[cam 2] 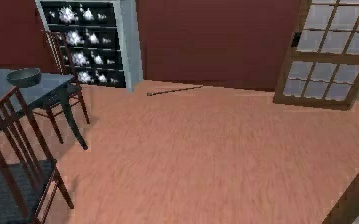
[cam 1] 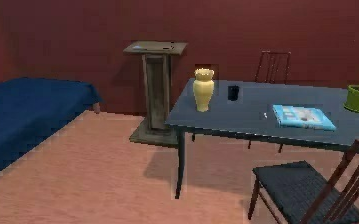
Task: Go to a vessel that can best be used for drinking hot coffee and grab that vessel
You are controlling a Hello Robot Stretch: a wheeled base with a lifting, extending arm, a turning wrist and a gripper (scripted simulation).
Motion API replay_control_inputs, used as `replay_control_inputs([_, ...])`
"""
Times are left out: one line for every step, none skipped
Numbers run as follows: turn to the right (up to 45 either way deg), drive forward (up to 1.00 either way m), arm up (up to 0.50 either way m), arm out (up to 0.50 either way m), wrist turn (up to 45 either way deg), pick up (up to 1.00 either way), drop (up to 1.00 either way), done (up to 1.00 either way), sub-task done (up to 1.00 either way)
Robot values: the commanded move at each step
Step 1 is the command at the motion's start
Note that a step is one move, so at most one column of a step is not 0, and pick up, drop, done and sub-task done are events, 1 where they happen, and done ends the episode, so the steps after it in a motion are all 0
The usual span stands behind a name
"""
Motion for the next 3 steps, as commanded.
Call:
replay_control_inputs([0.0,0.5,0.0,0.0,0.0,0.0,0.0,0.0,0.0])
replay_control_inputs([-45.0,0.0,0.0,0.0,0.0,0.0,0.0,0.0,0.0])
replay_control_inputs([-21.0,0.0,0.0,0.0,0.0,0.0,0.0,0.0,0.0])
